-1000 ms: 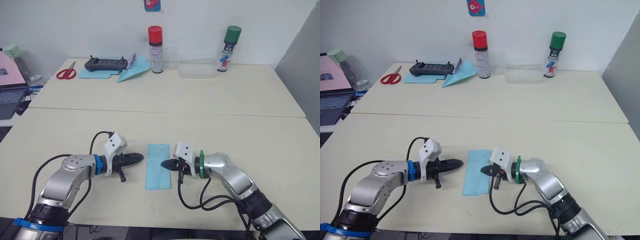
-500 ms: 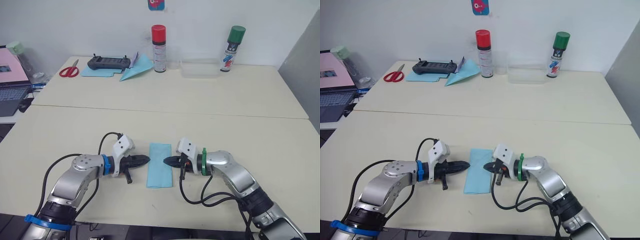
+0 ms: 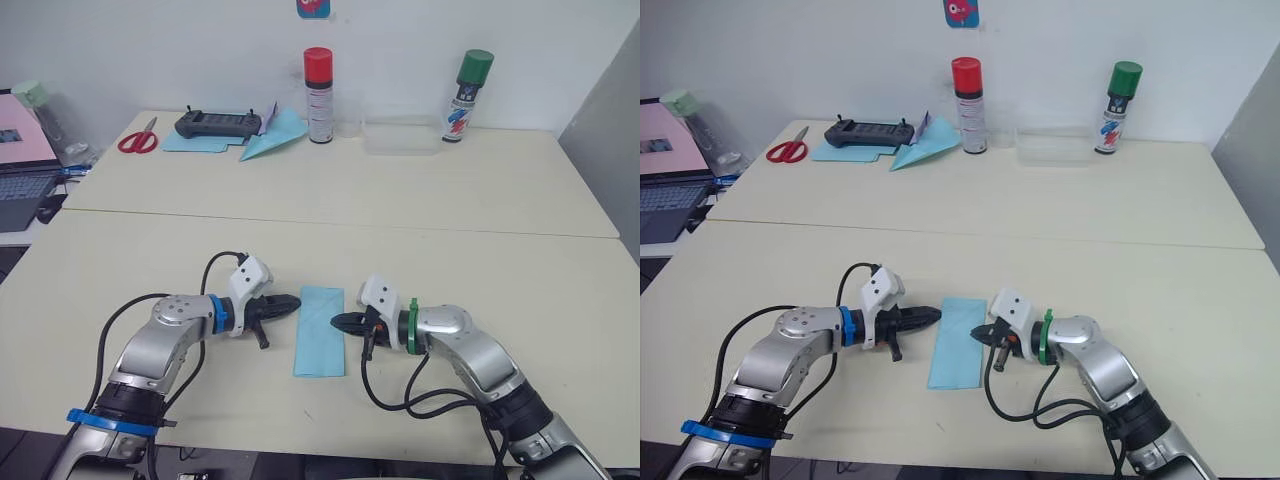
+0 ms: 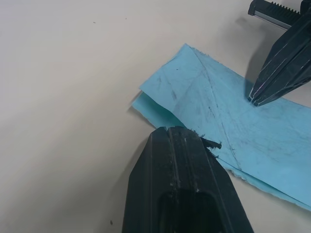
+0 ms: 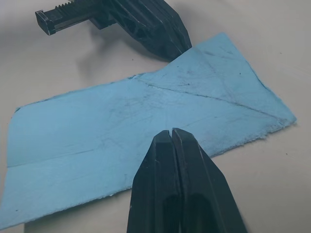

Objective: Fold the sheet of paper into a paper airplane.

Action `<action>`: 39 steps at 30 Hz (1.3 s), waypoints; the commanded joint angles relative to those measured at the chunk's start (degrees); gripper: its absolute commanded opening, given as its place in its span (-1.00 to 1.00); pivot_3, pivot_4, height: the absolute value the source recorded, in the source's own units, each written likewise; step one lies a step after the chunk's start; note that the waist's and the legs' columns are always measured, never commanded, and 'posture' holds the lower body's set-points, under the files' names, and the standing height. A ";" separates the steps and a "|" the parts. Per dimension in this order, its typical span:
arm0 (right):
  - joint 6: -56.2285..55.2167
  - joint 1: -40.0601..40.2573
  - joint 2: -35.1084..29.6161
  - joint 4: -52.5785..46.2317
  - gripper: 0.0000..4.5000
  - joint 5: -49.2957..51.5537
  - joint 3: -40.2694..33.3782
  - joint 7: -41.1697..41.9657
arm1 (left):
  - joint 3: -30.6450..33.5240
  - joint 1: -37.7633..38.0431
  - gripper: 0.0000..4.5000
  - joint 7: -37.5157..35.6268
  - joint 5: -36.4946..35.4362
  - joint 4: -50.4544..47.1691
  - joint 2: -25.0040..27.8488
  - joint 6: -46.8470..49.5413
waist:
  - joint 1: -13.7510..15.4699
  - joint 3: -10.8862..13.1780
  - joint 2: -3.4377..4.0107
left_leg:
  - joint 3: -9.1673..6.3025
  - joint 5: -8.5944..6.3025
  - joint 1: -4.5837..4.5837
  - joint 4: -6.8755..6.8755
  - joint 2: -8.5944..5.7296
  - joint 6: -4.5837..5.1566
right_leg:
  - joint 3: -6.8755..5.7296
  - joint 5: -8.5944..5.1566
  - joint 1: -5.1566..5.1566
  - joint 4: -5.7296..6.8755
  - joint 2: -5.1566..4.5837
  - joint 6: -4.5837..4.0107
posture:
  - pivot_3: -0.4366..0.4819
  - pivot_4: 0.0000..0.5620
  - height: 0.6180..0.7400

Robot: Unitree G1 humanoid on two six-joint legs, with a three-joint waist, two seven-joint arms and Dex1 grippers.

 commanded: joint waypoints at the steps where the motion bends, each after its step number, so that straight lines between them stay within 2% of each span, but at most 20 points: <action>1: 2.46 1.47 -0.88 2.33 -0.99 -0.80 0.13 -0.90 | -1.08 -2.10 -1.00 -1.86 -0.30 0.02 -0.90 0.05 | 0.00 0.00 0.00 | 0.00 0.00 0.00 0.00 0.00 0.00 | 0.00 0.00 0.00 0.00 0.00 0.00 | -0.05 -0.47 1.00; 9: 1.41 0.32 -0.16 3.70 -0.99 -1.56 0.08 -2.05 | -1.01 -4.05 -1.00 -6.34 -3.33 -3.56 0.00 4.87 | -0.29 0.01 0.00 | -0.02 0.00 -0.22 0.04 0.05 0.00 | -0.01 0.02 -0.21 0.04 0.08 0.03 | -0.05 -0.47 1.00; 16: 3.66 -0.75 0.21 2.77 -0.99 0.66 -2.35 -1.93 | -2.66 -3.03 -1.00 -6.91 -0.26 -1.70 1.50 3.85 | -0.41 0.02 0.00 | -0.06 0.01 -0.23 0.20 0.08 0.01 | 0.01 0.03 -0.28 0.28 0.14 0.02 | -0.05 -0.47 1.00; 23: 5.89 -1.15 0.40 1.75 -0.99 1.91 -2.36 -2.14 | -2.68 -1.17 -1.00 -7.71 -0.46 -2.34 2.24 4.77 | -0.24 0.03 0.02 | -0.08 0.01 -0.33 0.28 0.07 0.01 | 0.00 0.03 -0.31 0.28 0.13 0.02 | -0.05 -0.47 1.00; 28: 6.98 -0.70 0.82 1.77 -0.99 2.13 -2.41 -2.44 | -1.44 -0.17 -1.00 -8.96 -5.50 -7.57 1.61 9.73 | -0.29 0.03 0.02 | -0.08 0.00 -0.34 0.28 0.07 0.01 | 0.01 0.03 -0.32 0.28 0.13 0.02 | -0.05 -0.47 1.00; 32: 7.47 -0.74 0.85 1.66 -0.99 2.09 -2.71 -2.38 | 0.30 -0.88 -1.00 -7.04 -9.10 -9.68 -0.37 13.42 | -0.27 0.04 0.02 | -0.10 0.00 -0.39 0.32 0.07 0.01 | -0.01 0.03 -0.34 0.30 0.13 0.02 | -0.05 -0.47 1.00; 37: 13.23 -1.75 3.49 -0.35 -0.99 7.35 -7.35 -3.73 | 0.22 -1.66 -1.00 -5.76 -9.87 -10.27 -1.05 14.25 | -0.29 0.06 0.01 | -0.11 0.00 -0.41 0.42 0.07 0.01 | 0.00 0.04 -0.34 0.35 0.14 0.04 | -0.05 -0.47 1.00; 39: 18.86 -3.09 4.73 -2.12 -0.83 12.06 -10.70 -3.73 | -0.07 -1.85 -1.00 -5.61 -9.82 -10.38 -1.02 14.22 | -0.30 0.10 0.02 | -0.10 0.00 -0.43 0.43 0.07 0.01 | 0.00 0.05 -0.35 0.35 0.14 0.04 | -0.05 -0.47 1.00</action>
